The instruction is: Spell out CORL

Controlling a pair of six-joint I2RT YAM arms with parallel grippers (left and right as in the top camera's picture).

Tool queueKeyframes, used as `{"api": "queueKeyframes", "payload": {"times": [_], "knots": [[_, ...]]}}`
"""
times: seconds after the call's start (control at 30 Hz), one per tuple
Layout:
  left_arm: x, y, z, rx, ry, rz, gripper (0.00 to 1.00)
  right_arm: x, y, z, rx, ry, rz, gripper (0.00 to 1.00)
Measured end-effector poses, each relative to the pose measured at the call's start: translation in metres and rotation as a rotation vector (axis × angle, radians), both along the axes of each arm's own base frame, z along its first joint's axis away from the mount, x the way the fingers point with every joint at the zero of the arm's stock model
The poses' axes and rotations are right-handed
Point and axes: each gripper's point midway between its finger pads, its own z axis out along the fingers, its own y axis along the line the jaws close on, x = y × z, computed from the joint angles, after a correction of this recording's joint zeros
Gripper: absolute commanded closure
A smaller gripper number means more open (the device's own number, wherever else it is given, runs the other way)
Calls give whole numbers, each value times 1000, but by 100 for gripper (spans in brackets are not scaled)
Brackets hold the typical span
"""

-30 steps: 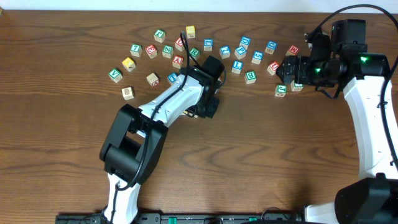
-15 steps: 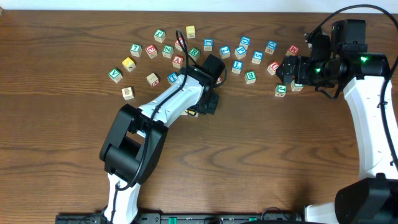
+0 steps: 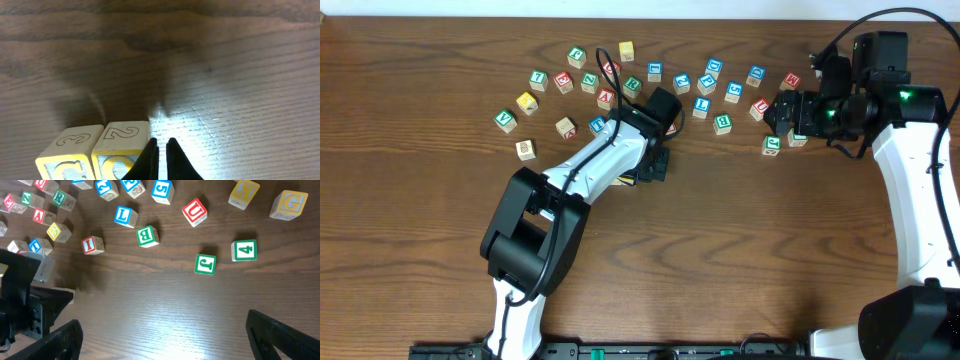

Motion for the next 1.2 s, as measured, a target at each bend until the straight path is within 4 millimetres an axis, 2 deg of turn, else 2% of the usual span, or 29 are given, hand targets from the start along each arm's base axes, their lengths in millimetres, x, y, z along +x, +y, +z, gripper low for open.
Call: {"api": "queueKeyframes", "payload": {"times": [0.53, 0.83, 1.07, 1.2], "knots": [[6, 3, 1, -15, -10, 67, 92, -1, 0, 0, 0, 4, 0, 1], [0, 7, 3, 4, 19, 67, 92, -1, 0, 0, 0, 4, 0, 1], [11, 0, 27, -31, -36, 67, 92, -1, 0, 0, 0, 4, 0, 1], [15, 2, 55, -65, -87, 75, 91, -1, 0, 0, 0, 3, 0, 1]]}}
